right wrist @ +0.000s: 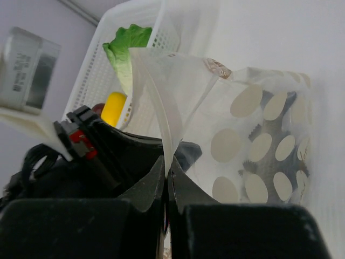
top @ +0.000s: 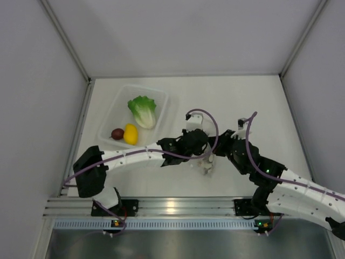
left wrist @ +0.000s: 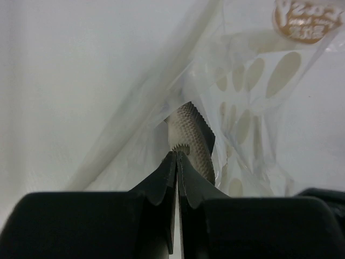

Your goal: Open the zip-top bag and remove the fake food

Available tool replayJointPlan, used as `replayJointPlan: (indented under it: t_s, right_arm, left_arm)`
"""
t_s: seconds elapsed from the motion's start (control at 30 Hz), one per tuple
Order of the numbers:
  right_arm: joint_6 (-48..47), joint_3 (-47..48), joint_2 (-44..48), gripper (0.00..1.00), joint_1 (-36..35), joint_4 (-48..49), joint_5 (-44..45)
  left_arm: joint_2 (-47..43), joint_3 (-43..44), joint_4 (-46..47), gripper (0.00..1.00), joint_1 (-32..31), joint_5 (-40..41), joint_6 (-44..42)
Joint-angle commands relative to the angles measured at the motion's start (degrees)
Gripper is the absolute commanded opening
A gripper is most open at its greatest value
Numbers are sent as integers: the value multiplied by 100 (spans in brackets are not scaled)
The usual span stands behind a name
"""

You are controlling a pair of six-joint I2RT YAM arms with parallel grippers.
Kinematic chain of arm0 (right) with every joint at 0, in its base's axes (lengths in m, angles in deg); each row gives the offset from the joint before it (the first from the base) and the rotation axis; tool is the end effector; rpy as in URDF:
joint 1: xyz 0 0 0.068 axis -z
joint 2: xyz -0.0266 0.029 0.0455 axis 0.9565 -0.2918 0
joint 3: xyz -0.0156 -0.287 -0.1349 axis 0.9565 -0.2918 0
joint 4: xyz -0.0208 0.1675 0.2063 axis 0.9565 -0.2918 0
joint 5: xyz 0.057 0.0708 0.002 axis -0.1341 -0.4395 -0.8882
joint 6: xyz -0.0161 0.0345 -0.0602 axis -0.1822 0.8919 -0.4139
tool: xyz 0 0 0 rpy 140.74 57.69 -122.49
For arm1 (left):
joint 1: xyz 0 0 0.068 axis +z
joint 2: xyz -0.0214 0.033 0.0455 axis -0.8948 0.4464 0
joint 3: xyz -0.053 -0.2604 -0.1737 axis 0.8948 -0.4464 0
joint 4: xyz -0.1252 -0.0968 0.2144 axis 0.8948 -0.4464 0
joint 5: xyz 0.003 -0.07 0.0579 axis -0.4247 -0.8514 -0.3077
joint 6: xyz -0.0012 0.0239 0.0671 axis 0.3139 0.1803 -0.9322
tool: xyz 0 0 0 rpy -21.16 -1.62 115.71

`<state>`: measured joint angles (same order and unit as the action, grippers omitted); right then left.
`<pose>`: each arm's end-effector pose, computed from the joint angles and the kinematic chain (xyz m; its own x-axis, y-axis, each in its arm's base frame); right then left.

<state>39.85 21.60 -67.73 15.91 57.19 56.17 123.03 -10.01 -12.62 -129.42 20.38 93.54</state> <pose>0.1142 0.1220 0.3176 -0.4475 0.5066 -0.7370 -0.1873 0.7528 0.6311 0.1775 -0.3216 0.3055 -0.5784 -0.0366 -0.8149 0.3046 0.9171 -0.2573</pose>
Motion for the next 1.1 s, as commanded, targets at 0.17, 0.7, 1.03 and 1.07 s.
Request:
replayJointPlan:
  t_s: [0.17,0.7,1.03,1.07]
  right_arm:
    - [-153,-252,694,0,228,-1203,588]
    - [-135,-657,2119,0,439,-2320,633]
    - [-197,-683,2058,0,448,-2153,562]
    - [-206,-674,2049,0,448,-2136,545]
  left_arm:
    - [1238,1059,121,19,37,-723,213]
    - [2512,1727,-239,49,-192,-1323,-208]
    - [3217,2106,-389,68,-192,-1894,-411]
    - [3243,2115,-424,70,-192,-1833,-428]
